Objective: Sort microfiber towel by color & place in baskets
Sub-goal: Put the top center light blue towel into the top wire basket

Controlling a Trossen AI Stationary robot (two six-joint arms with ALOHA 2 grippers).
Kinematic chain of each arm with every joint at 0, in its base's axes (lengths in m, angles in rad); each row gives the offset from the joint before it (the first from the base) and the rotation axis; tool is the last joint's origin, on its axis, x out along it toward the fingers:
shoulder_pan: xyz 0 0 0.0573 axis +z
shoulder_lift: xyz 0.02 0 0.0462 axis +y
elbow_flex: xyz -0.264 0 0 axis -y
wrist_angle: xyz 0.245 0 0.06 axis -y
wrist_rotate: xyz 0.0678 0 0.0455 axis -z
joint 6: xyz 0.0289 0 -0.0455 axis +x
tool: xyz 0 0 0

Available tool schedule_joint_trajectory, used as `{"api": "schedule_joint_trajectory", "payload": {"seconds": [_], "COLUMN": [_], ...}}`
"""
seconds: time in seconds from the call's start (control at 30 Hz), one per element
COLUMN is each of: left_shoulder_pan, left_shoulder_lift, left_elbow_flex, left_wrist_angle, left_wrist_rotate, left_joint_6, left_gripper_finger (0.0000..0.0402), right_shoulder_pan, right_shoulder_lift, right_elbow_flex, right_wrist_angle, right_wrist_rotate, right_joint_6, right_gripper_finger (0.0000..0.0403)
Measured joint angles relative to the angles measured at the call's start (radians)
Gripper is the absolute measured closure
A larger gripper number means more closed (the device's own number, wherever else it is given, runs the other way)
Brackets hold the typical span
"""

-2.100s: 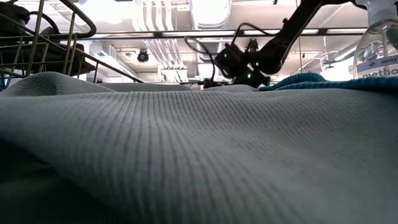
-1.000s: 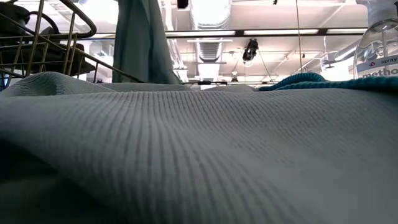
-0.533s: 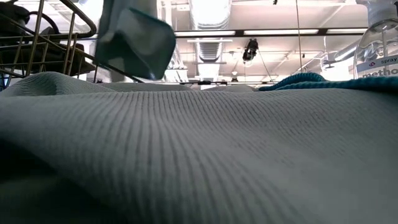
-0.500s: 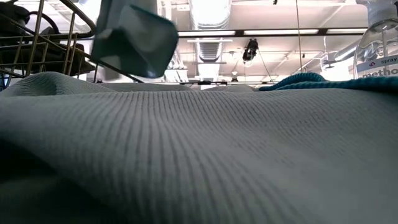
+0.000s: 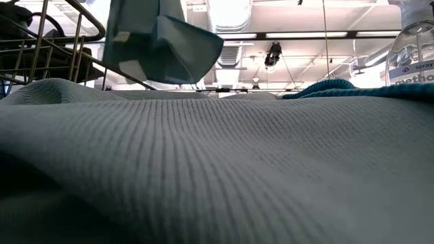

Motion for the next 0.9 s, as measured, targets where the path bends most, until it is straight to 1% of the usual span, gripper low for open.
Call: {"api": "schedule_joint_trajectory", "payload": {"seconds": [0.17,0.3,0.57,0.67,0.7,0.77,0.9], "left_shoulder_pan": [0.000,0.000,0.000,0.000,0.000,0.000,0.000], "left_shoulder_lift": [0.002,0.002,0.004,0.003,0.004,0.003,0.005], "left_elbow_flex": [0.000,0.000,0.000,0.000,0.000,0.000,0.000], "left_wrist_angle": [-0.001,0.000,-0.001,-0.001,0.000,0.000,-0.001], "left_wrist_rotate": [0.000,0.000,0.000,0.000,0.000,0.000,0.000], "left_joint_6": [0.000,0.000,0.000,0.000,0.000,0.000,0.000], "left_gripper_finger": [0.0288,0.0288,0.0288,0.0288,0.0288,0.0288,0.0288], "right_shoulder_pan": [0.002,0.002,0.006,0.007,0.007,0.007,0.006], "right_shoulder_lift": [0.078,0.151,0.340,0.414,0.432,0.434,0.432], "right_elbow_flex": [0.044,0.124,0.399,0.516,0.528,0.498,0.489], "right_wrist_angle": [0.007,0.014,0.013,0.013,0.027,0.106,0.074], "right_wrist_rotate": [-0.003,-0.009,-0.155,-0.167,-0.165,-0.151,-0.151], "right_joint_6": [0.008,0.037,0.128,0.169,0.173,0.177,0.183], "right_gripper_finger": [0.0394,0.0394,0.0394,0.0394,0.0394,0.0394,0.0394]}}
